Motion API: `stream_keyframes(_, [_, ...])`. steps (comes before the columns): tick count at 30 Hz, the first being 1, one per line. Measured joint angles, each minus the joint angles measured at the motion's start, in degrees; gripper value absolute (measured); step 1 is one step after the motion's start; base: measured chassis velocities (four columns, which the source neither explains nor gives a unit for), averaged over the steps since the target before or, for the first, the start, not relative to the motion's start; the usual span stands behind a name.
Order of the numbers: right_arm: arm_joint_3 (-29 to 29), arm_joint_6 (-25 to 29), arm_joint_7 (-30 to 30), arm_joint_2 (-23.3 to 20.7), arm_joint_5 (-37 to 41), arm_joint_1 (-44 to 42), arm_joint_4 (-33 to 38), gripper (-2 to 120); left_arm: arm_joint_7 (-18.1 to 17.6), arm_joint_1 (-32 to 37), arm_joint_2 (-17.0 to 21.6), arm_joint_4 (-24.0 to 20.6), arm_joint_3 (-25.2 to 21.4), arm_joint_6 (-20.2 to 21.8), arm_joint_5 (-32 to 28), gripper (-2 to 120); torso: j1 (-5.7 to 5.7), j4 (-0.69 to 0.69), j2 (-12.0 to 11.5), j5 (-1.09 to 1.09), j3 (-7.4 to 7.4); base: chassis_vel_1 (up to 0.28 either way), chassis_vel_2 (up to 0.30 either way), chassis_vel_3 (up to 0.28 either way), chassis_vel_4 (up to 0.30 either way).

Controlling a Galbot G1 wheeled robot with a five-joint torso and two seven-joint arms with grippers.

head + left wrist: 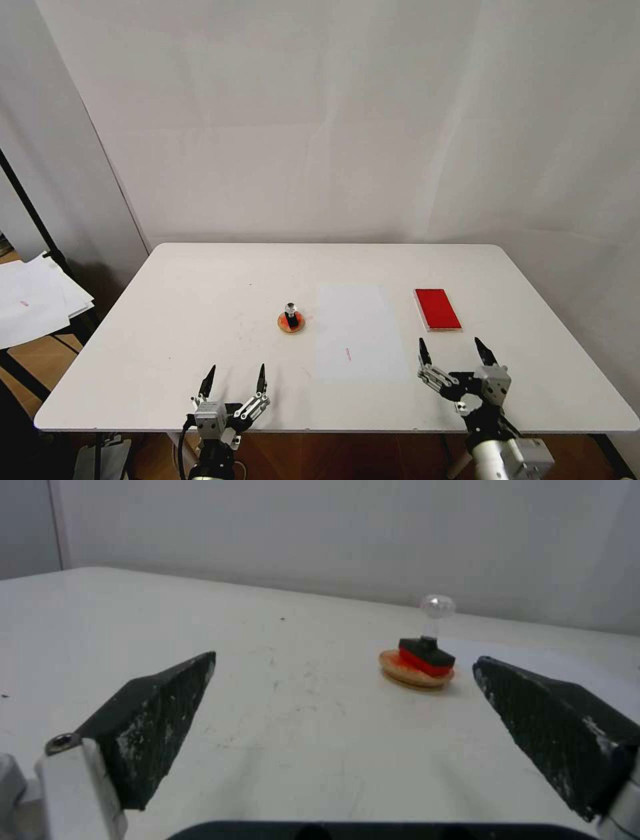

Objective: Pick up the stamp from the ink pad and place it onto another ink pad.

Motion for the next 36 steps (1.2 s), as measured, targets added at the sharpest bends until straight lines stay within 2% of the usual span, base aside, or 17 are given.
stream_keyframes(15, [-1.25, 8.29, 0.4, 3.48, -5.74, -5.59, -1.51, 100, 0.0, 0.0, 0.0, 0.0, 0.0, 0.0, 0.0, 102, 0.01, 0.01, 0.0, -0.01, 0.0, 0.0, 0.0, 0.0, 0.0])
stream_keyframes(36, [-2.87, 9.76, -1.07, 4.54, -6.38, -4.85, -4.09, 100, 0.0, 0.0, 0.0, 0.0, 0.0, 0.0, 0.0, 102, 0.01, 0.01, 0.0, 0.0, 0.01, 0.0, 0.0, 0.0, 0.0])
